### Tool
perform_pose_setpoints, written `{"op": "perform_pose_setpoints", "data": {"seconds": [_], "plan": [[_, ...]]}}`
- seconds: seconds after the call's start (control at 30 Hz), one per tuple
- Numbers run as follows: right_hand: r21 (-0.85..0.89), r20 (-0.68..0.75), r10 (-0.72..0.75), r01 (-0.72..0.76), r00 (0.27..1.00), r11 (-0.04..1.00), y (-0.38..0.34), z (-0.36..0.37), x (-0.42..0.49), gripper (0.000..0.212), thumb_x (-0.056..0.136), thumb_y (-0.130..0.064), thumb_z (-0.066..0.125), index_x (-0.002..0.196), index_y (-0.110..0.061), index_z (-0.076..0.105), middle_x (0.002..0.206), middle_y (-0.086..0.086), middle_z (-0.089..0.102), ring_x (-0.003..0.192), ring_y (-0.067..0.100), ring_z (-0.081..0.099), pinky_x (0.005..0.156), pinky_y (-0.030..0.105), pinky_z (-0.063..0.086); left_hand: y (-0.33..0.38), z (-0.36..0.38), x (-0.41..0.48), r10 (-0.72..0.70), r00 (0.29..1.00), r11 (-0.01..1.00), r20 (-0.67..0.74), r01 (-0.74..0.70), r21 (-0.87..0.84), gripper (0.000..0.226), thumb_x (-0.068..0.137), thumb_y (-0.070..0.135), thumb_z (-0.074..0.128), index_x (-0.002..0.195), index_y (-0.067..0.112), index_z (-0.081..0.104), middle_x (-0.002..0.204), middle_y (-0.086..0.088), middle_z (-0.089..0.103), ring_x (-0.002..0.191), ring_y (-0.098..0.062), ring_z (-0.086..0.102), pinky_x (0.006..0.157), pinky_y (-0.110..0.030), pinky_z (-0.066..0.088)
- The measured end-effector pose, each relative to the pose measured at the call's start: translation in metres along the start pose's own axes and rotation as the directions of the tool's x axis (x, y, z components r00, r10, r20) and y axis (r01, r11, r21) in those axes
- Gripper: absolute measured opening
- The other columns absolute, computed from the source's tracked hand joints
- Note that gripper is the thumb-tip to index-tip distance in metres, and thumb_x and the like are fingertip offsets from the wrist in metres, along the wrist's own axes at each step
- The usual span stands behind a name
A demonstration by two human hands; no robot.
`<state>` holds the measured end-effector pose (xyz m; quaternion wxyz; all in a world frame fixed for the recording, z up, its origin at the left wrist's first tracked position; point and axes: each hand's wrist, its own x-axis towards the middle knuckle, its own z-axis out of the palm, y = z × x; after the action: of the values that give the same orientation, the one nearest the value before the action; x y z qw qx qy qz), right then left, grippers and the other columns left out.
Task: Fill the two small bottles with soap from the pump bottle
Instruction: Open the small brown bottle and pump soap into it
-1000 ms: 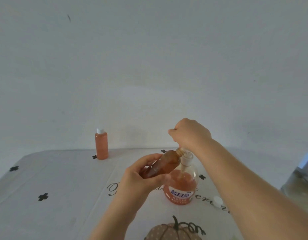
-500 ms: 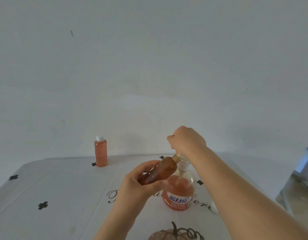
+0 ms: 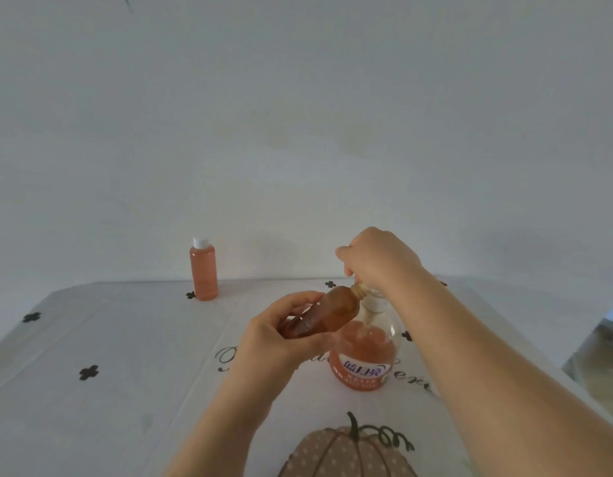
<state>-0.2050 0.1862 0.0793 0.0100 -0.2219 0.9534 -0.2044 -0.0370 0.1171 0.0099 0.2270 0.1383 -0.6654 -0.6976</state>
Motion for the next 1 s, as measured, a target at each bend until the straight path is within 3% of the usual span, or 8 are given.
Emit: {"op": "perform_pose_setpoints", "data": {"seconds": [0.17,0.37,0.6,0.7,0.83,1.0], "plan": [[0.032,0.022,-0.001,0.0,1.0,0.999,0.002,0.0,0.003,0.028,0.09,-0.03,0.051,0.091,-0.012,0.073,0.089,0.004,0.075,0.085,0.025,0.071,0.077,0.033,0.053,0.0,0.0,-0.001,0.0,1.0,1.0,0.005,0.0,0.0,0.043,0.067,-0.005,0.081,0.099,0.023,0.074,0.09,0.003,0.076,0.076,-0.011,0.071,0.064,-0.015,0.052],[0.012,-0.025,-0.026,0.026,0.999,1.0,-0.003,-0.007,-0.004,0.026,0.09,-0.026,0.05,0.092,-0.012,0.072,0.088,0.004,0.075,0.084,0.025,0.07,0.062,0.028,0.044,0.002,0.001,-0.002,-0.002,1.0,1.0,0.005,0.002,-0.006,0.044,0.068,-0.002,0.082,0.101,0.026,0.074,0.091,0.005,0.076,0.079,-0.012,0.072,0.066,-0.017,0.054],[-0.095,-0.05,-0.076,0.071,0.996,0.993,-0.008,-0.019,-0.01,0.023,0.092,-0.025,0.049,0.09,-0.012,0.069,0.085,0.004,0.072,0.073,0.024,0.063,0.058,0.025,0.039,0.005,0.002,-0.003,0.0,1.0,0.999,0.015,0.0,-0.032,0.045,0.068,-0.002,0.082,0.104,0.025,0.073,0.091,0.005,0.076,0.077,-0.009,0.07,0.065,-0.017,0.053],[-0.116,-0.05,-0.088,0.081,0.995,0.99,-0.008,-0.022,-0.012,0.02,0.092,-0.022,0.049,0.082,-0.012,0.063,0.08,0.003,0.069,0.066,0.023,0.057,0.057,0.025,0.037,0.007,0.003,-0.005,0.003,1.0,0.999,0.011,-0.002,-0.034,0.045,0.069,-0.003,0.081,0.102,0.027,0.074,0.089,0.006,0.076,0.075,-0.008,0.07,0.065,-0.015,0.054],[-0.1,-0.08,-0.057,0.049,0.995,0.994,-0.008,-0.02,-0.013,0.02,0.088,-0.017,0.049,0.068,-0.015,0.049,0.066,0.0,0.051,0.055,0.02,0.043,0.053,0.025,0.03,0.007,0.003,-0.006,0.007,1.0,0.999,-0.001,-0.007,-0.031,0.045,0.069,-0.002,0.082,0.101,0.028,0.074,0.088,0.007,0.076,0.073,-0.007,0.07,0.063,-0.014,0.052],[-0.065,-0.065,-0.025,0.021,0.998,0.998,-0.009,-0.018,-0.011,0.019,0.086,-0.015,0.049,0.068,-0.015,0.05,0.068,0.001,0.054,0.056,0.02,0.045,0.053,0.025,0.031,0.007,0.002,-0.006,0.008,1.0,1.0,-0.007,-0.008,-0.022,0.045,0.069,-0.002,0.082,0.103,0.025,0.073,0.088,0.006,0.076,0.072,-0.006,0.069,0.06,-0.013,0.05]]}}
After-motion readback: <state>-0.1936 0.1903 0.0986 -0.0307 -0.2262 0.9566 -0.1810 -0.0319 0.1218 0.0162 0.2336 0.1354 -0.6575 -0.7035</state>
